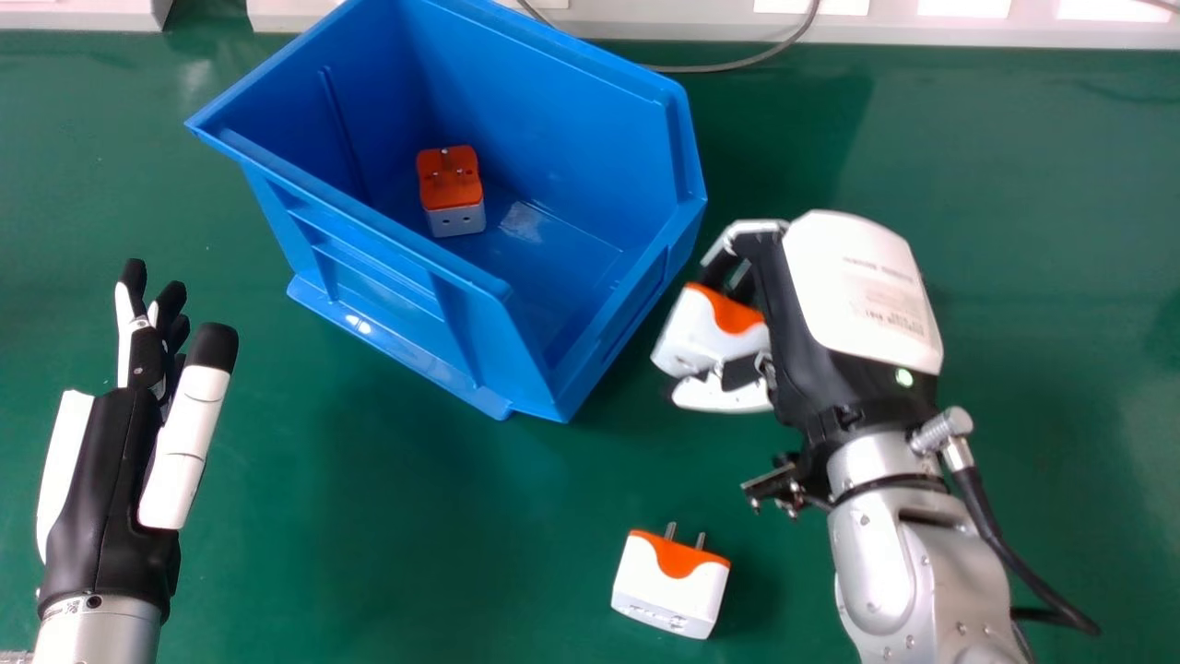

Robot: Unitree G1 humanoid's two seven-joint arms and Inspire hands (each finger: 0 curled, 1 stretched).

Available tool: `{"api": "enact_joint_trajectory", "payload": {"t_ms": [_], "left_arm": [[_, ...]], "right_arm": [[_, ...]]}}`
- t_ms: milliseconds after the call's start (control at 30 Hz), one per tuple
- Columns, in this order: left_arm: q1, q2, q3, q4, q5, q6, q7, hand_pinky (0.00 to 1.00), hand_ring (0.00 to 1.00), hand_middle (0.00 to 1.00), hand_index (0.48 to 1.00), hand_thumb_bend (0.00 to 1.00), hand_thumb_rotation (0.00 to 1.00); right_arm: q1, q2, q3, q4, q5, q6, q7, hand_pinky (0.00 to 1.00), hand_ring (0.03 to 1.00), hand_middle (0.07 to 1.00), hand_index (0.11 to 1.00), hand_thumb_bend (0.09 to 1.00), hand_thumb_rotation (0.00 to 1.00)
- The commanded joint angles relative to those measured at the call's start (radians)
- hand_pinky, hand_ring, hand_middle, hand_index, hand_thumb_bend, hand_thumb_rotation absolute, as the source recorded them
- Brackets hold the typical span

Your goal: Pick all objects and put in blue box

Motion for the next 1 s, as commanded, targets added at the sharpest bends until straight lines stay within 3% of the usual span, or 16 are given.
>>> {"api": "enact_joint_trajectory", "payload": {"t_ms": [0, 100, 267, 400, 467, 700, 800, 900, 933, 967], "left_arm": [[-0.010, 0.010, -0.001, -0.013, 0.009, -0.001, 0.004, 1.00, 1.00, 1.00, 1.000, 0.86, 0.96], [-0.014, 0.009, -0.002, -0.012, 0.012, 0.001, 0.006, 1.00, 1.00, 1.00, 1.000, 0.86, 0.96], [-0.015, 0.003, -0.004, -0.014, 0.005, 0.002, 0.004, 1.00, 1.00, 1.00, 1.000, 0.85, 0.96], [-0.014, 0.001, -0.003, -0.008, -0.002, -0.001, 0.000, 1.00, 1.00, 1.00, 1.000, 0.85, 0.96], [-0.011, 0.000, -0.003, -0.012, -0.005, 0.000, -0.001, 1.00, 1.00, 1.00, 1.000, 0.84, 0.96], [0.003, -0.006, -0.004, -0.035, -0.010, 0.009, -0.001, 1.00, 1.00, 1.00, 1.000, 0.83, 0.95], [0.015, -0.008, -0.005, -0.051, -0.010, 0.011, -0.002, 1.00, 1.00, 1.00, 1.000, 0.84, 0.95], [0.022, -0.009, -0.005, -0.058, -0.011, 0.013, -0.002, 1.00, 1.00, 1.00, 1.000, 0.84, 0.95], [0.025, -0.009, -0.006, -0.063, -0.011, 0.014, -0.003, 1.00, 1.00, 1.00, 1.000, 0.84, 0.95], [0.028, -0.010, -0.006, -0.067, -0.011, 0.015, -0.003, 1.00, 1.00, 1.00, 1.000, 0.84, 0.95]], "right_arm": [[-0.079, 0.000, -0.020, -0.056, -0.011, -0.042, 0.006, 0.06, 0.124, 0.418, 0.490, 0.508, 0.00], [-0.115, -0.005, -0.023, -0.064, -0.017, -0.064, 0.019, 0.07, 0.137, 0.433, 0.487, 0.509, 0.00], [-0.232, -0.010, -0.020, -0.033, -0.025, -0.127, 0.028, 0.09, 0.163, 0.404, 0.501, 0.504, 0.00], [-0.311, 0.007, -0.013, 0.042, -0.019, -0.161, 0.016, 0.08, 0.141, 0.440, 0.488, 0.509, 0.00], [-0.347, 0.016, -0.010, 0.080, -0.020, -0.173, 0.011, 0.08, 0.150, 0.337, 0.486, 0.495, 0.08], [-0.503, 0.074, -0.007, 0.287, 0.009, -0.211, -0.033, 0.07, 0.140, 0.261, 0.484, 0.487, 0.12], [-0.552, 0.095, -0.001, 0.384, 0.018, -0.219, -0.050, 0.08, 0.155, 0.270, 0.484, 0.486, 0.13], [-0.605, 0.112, 0.007, 0.504, 0.024, -0.224, -0.064, 0.14, 0.235, 0.342, 0.485, 0.486, 0.13], [-0.620, 0.116, 0.009, 0.544, 0.029, -0.229, -0.070, 0.22, 0.322, 0.406, 0.486, 0.487, 0.13], [-0.636, 0.122, 0.010, 0.587, 0.037, -0.237, -0.075, 0.22, 0.322, 0.406, 0.486, 0.487, 0.13]]}}
